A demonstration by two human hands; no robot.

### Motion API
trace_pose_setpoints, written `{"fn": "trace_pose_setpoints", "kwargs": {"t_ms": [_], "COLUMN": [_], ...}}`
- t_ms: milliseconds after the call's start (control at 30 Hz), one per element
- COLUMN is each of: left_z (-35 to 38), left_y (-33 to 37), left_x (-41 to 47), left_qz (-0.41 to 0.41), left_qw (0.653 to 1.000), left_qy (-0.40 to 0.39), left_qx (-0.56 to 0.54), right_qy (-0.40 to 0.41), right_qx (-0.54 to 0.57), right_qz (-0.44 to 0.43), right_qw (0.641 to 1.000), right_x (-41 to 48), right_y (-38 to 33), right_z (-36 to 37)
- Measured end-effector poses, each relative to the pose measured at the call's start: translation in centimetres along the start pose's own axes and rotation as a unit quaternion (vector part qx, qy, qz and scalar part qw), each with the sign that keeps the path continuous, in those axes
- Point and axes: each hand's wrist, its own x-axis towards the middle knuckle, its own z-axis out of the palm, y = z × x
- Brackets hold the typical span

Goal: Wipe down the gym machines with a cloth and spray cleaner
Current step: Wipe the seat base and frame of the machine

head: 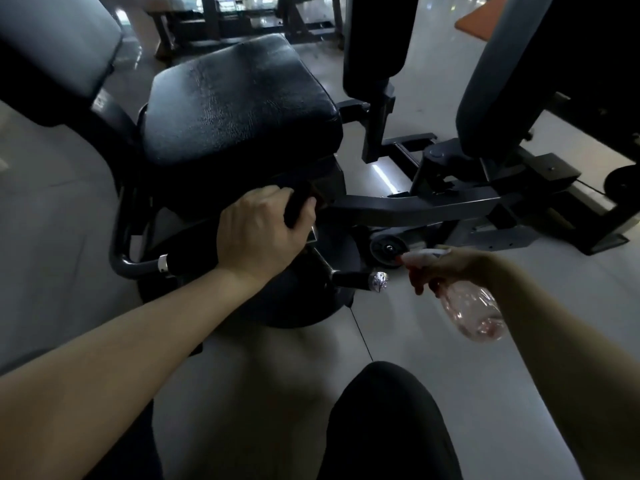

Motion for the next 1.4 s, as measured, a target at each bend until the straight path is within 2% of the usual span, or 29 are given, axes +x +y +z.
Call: {"fn": "trace_pose_setpoints", "kwargs": {"t_ms": [100, 233, 333, 433, 600, 700, 833, 933, 1033, 1100, 1267, 1333, 1400], "left_z": [0.0, 0.0, 0.0, 0.0, -0.1, -0.1, -0.1, -0.3, -0.1, -0.3, -0.2, 0.5, 1.1], "left_y": [-0.1, -0.1, -0.1, -0.1, -0.1, -0.1, -0.2, -0.1, -0.1, 0.1, 4.4, 6.3, 7.1], "left_x": [0.0, 0.0, 0.1, 0.1, 0.0, -0.1, -0.1, -0.2, -0.2, -0.1, 0.9, 0.7, 0.1], "left_qz": [-0.007, -0.035, -0.039, -0.037, -0.03, -0.03, -0.029, -0.017, -0.007, 0.035, 0.207, 0.227, 0.21], "left_qw": [1.0, 0.999, 0.999, 0.999, 0.999, 0.999, 0.999, 0.999, 1.0, 0.999, 0.977, 0.97, 0.967], "left_qy": [0.0, -0.01, -0.01, -0.011, -0.009, 0.001, 0.008, 0.018, 0.014, 0.025, 0.035, 0.027, 0.009], "left_qx": [0.001, -0.013, -0.015, -0.021, -0.02, -0.02, -0.026, -0.025, -0.027, -0.026, -0.046, -0.082, -0.142], "right_qy": [0.017, 0.02, 0.03, 0.044, 0.04, 0.097, 0.131, 0.192, 0.258, 0.286, 0.304, 0.298, 0.294], "right_qx": [0.034, 0.012, 0.096, 0.116, 0.101, 0.102, 0.122, 0.045, -0.043, -0.057, -0.061, -0.057, -0.047], "right_qz": [-0.01, -0.023, -0.032, -0.037, -0.064, -0.066, -0.068, -0.014, 0.043, 0.07, 0.126, 0.151, 0.174], "right_qw": [0.999, 0.999, 0.994, 0.992, 0.992, 0.988, 0.982, 0.98, 0.964, 0.954, 0.942, 0.941, 0.939], "right_x": [2.9, 5.8, 7.3, 8.3, 12.0, 7.8, 5.1, 4.8, 4.4, 3.5, 2.7, 2.7, 2.1], "right_y": [-0.7, -2.0, -2.7, -2.7, 2.5, 1.1, 2.6, 4.8, 6.8, 7.3, 8.9, 9.9, 10.6], "right_z": [0.2, 1.5, 2.5, 3.5, 3.8, 6.0, 8.6, 10.8, 12.8, 13.9, 14.7, 14.1, 13.5]}}
